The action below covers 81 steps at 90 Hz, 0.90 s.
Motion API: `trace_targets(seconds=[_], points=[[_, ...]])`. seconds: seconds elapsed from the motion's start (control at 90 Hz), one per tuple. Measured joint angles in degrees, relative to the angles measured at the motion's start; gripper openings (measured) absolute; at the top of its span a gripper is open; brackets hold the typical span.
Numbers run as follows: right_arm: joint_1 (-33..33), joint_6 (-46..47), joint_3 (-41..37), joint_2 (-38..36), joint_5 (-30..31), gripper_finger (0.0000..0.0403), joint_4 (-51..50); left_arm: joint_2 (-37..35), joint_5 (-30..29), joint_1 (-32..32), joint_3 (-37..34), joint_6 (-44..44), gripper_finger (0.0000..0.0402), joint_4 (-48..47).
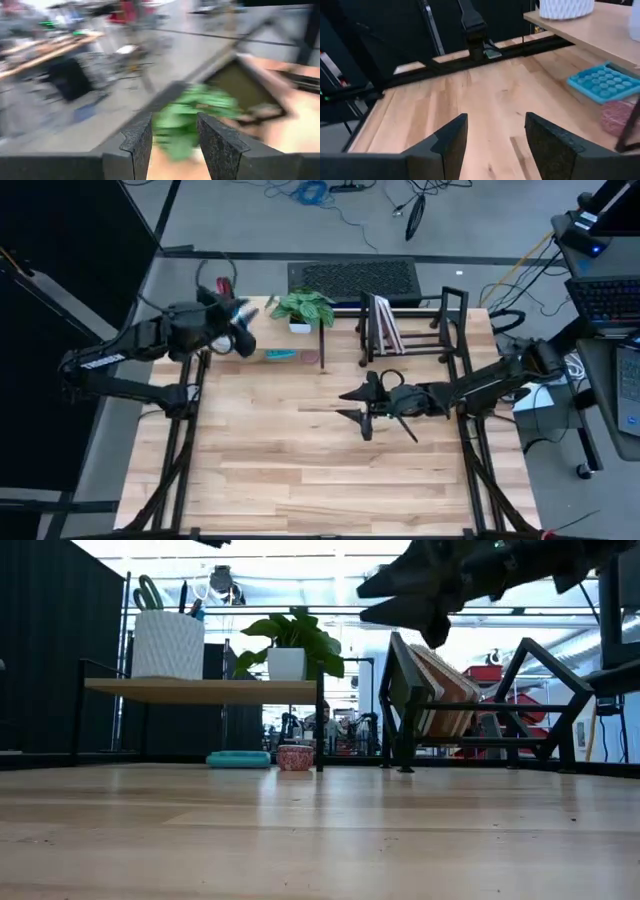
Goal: Stock shelves
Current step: Remove the white notebook from the black bookshelf
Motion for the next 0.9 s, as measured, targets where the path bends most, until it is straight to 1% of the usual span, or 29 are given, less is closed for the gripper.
trace_targets(seconds=[0.078,0.144,0.333,0.433,0.622,0.7,0.822,0.9], points=[[0.0,-0.1,0.0,-2.0,0.2,0.018,-3.7,0.9,4.8,-2.0,0.0,-0.5,0.014,-0.3],[0.0,0.5,0.0,-3.3,0.2,0.018,-7.3,2.0,6.8,-3.7,0.0,-1.2,0.014,-1.9],[0.4,5.9,0.0,-4.8,0.0,0.018,-15.7,7.8,7.4,-8.2,0.0,-6.1,0.014,-8.7],[1.8,7.7,0.0,-4.8,-0.1,0.018,-17.6,11.4,7.5,-10.4,-1.3,-8.0,0.014,-8.9],[5.2,10.3,0.0,-4.6,0.4,0.018,-22.1,18.0,8.5,-13.8,-5.5,-9.8,0.014,-3.2],[6.0,12.1,0.0,-3.7,0.4,0.018,-23.8,20.2,8.8,-15.0,-8.3,-10.9,0.014,3.9],[7.0,14.2,0.0,-0.8,1.1,0.018,-23.7,23.0,12.0,-16.3,-12.5,-11.1,0.014,15.3],[7.7,15.4,0.0,1.7,3.0,0.018,-23.2,24.6,12.3,-17.0,-14.3,-11.1,0.014,18.7]])
